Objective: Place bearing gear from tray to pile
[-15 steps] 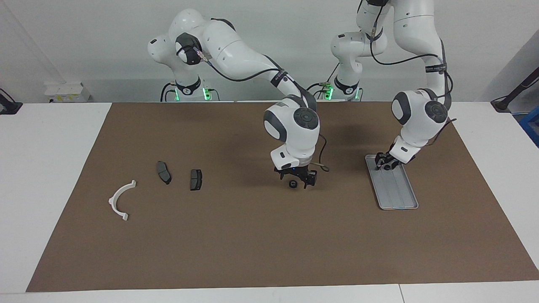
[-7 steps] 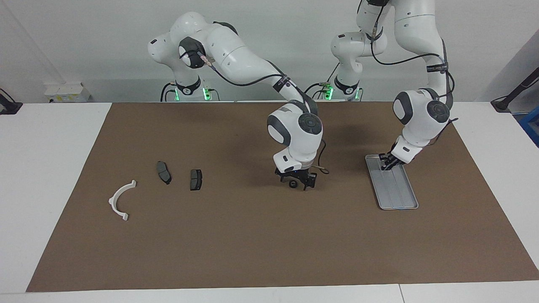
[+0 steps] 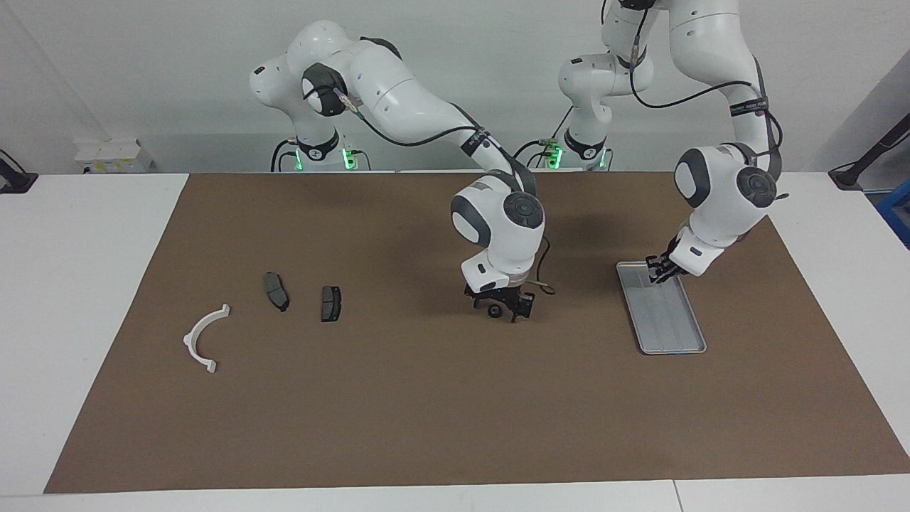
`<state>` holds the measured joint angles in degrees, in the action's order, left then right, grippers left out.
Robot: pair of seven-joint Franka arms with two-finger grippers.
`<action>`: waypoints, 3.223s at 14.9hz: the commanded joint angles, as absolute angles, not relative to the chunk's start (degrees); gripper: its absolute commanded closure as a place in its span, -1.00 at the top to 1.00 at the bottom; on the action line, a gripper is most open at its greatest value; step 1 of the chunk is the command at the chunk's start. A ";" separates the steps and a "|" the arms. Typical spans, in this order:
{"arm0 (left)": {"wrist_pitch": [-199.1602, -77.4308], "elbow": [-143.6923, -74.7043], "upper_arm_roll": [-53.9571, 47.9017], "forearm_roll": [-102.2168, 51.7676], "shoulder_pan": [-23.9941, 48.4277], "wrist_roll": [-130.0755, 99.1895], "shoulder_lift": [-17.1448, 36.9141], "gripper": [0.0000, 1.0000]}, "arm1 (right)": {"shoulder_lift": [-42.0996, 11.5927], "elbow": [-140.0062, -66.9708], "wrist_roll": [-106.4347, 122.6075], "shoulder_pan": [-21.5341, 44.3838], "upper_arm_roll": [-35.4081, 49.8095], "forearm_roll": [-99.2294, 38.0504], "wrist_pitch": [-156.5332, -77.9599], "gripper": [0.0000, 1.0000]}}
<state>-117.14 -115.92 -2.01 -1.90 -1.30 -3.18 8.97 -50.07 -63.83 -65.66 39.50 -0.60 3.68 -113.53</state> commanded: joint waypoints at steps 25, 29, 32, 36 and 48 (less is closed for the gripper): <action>-121.88 -93.51 -1.85 -1.32 28.38 -52.56 26.88 -0.88 | -33.67 -69.84 -3.96 0.54 8.35 6.06 -99.73 -1.00; -126.81 -95.44 -1.93 -1.67 30.32 -56.51 27.86 -0.88 | -33.92 -79.26 -0.19 -2.54 8.26 9.12 -111.67 -1.00; -128.06 -97.82 -1.85 -1.58 31.28 -57.13 27.95 -0.88 | -35.85 -81.65 -0.18 -3.33 8.35 12.04 -116.89 -1.00; -127.63 -96.51 -1.67 -1.67 31.99 -59.24 30.06 -0.50 | -37.18 -83.32 -0.18 -4.04 8.35 12.22 -121.37 -1.00; -99.43 -100.63 -1.49 -0.97 2.92 -19.46 5.12 1.00 | -37.54 -84.46 -2.54 -3.61 8.35 12.04 -123.50 1.00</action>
